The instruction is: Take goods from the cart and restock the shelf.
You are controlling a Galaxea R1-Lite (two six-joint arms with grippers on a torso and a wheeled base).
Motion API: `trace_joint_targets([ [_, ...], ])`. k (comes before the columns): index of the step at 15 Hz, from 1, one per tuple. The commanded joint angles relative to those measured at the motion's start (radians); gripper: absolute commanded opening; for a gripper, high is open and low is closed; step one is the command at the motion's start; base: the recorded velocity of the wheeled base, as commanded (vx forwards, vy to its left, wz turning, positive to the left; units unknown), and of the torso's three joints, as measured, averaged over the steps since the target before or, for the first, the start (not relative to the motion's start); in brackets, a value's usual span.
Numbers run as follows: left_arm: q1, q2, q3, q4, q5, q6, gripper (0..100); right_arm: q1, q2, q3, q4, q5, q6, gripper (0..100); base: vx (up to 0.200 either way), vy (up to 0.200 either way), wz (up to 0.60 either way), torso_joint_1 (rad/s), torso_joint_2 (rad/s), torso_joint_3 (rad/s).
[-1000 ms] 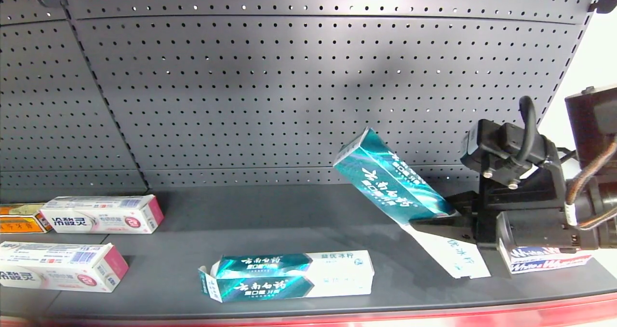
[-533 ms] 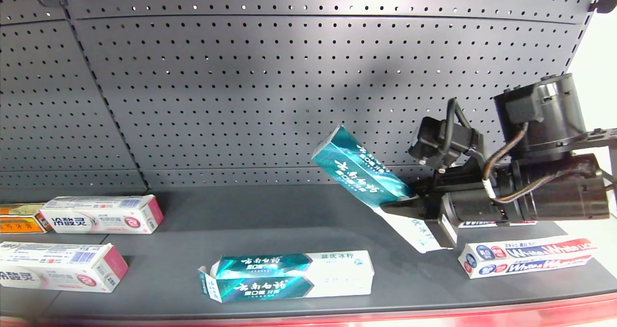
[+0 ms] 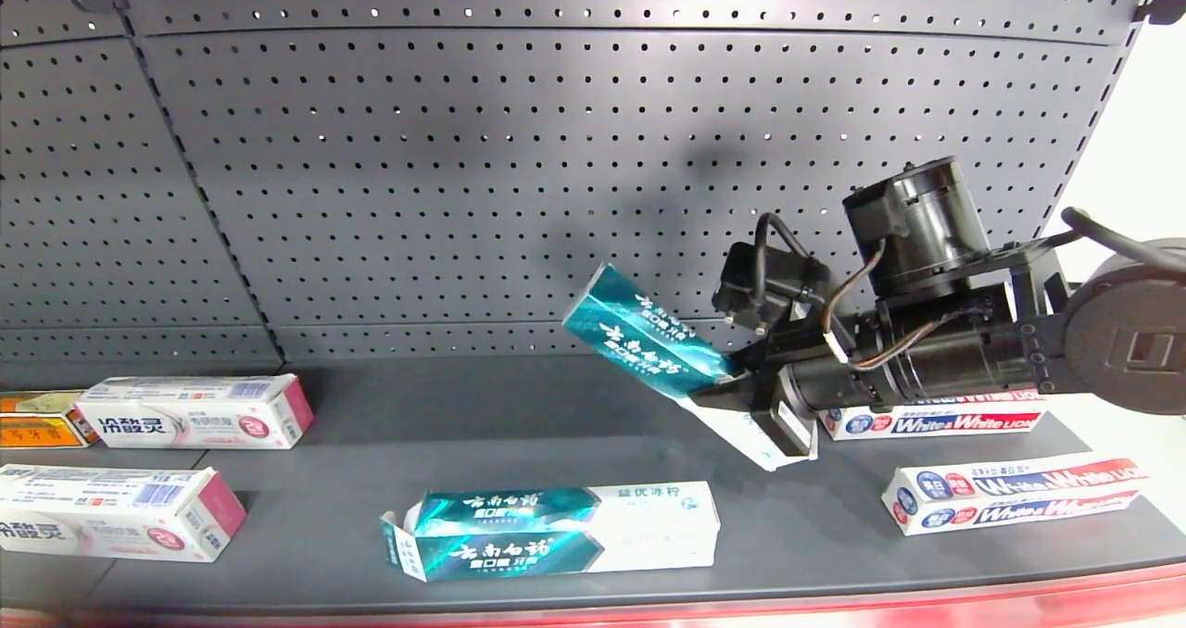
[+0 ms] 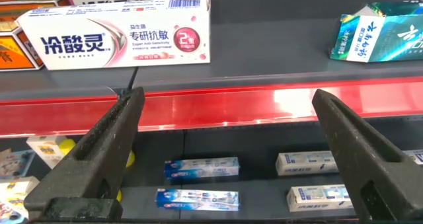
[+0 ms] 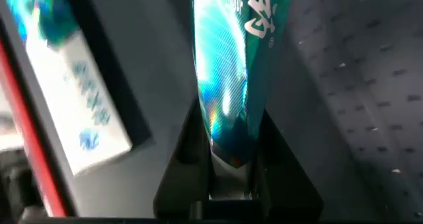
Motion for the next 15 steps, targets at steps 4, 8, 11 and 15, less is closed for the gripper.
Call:
trace_joint_targets([
  [4, 0.0, 0.001, -0.001, 0.0, 0.0, 0.0, 100, 0.0, 0.054, -0.103, 0.102, 0.067, -0.089, 0, 0.0, 0.0, 0.0, 0.0, 0.0, 0.0],
  [8, 0.0, 0.001, -0.001, 0.0, 0.0, 0.0, 100, 0.01, 0.089, -0.195, 0.214, 0.067, -0.112, 0, 0.0, 0.0, 0.0, 0.0, 0.0, 0.0],
  [11, 0.0, 0.001, -0.001, 0.0, 0.0, 0.0, 100, 0.013, 0.127, -0.235, 0.22, 0.067, -0.116, 0, 0.0, 0.0, 0.0, 0.0, 0.0, 0.0],
  [15, 0.0, 0.001, -0.001, 0.0, 0.0, 0.0, 100, 0.025, 0.176, -0.281, 0.22, 0.067, -0.118, 0, 0.0, 0.0, 0.0, 0.0, 0.0, 0.0],
])
